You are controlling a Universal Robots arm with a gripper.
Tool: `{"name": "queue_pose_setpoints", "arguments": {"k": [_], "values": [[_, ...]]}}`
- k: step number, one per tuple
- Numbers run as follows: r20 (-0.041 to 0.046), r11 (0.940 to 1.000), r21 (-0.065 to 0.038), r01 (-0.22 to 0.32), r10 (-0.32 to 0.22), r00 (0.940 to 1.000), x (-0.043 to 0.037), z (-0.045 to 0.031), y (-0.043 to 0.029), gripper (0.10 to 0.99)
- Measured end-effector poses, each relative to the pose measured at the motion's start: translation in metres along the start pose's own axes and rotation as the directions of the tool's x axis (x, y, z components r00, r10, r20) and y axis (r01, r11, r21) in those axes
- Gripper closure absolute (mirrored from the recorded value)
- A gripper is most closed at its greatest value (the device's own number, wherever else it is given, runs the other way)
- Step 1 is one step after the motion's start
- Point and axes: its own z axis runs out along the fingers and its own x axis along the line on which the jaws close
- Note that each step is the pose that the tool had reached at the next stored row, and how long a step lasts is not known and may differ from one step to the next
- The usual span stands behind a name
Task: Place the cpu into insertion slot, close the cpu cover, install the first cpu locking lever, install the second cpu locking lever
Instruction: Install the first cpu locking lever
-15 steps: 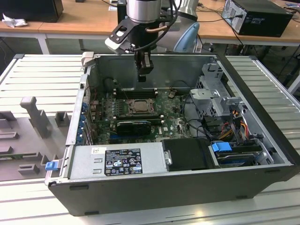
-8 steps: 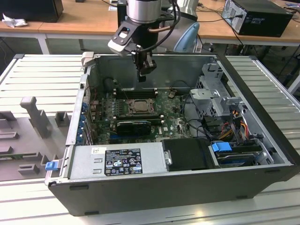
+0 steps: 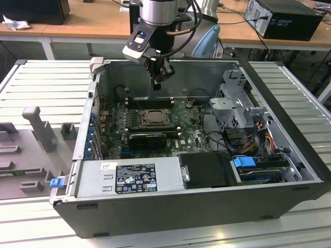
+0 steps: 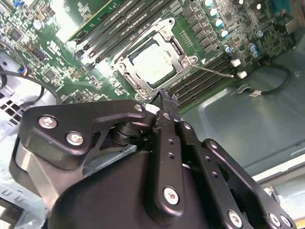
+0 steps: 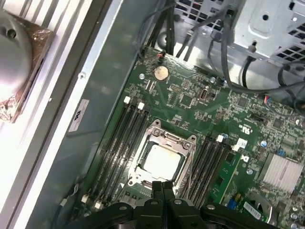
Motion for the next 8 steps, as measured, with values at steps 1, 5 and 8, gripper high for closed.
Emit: {"name": "queue_pose_setpoints", "arguments": {"k": [1, 5, 8], "values": [[-0.0003, 0.9999, 0.0, 0.011, -0.011, 0.9999, 0.0, 0.0, 0.0, 0.98], [-0.0013, 0.9984, 0.001, 0.057, -0.057, 0.9984, 0.0, 0.0001, 0.0, 0.98], [-0.002, 0.996, 0.002, 0.089, -0.089, 0.996, 0.0, 0.0001, 0.0, 0.98]]}}
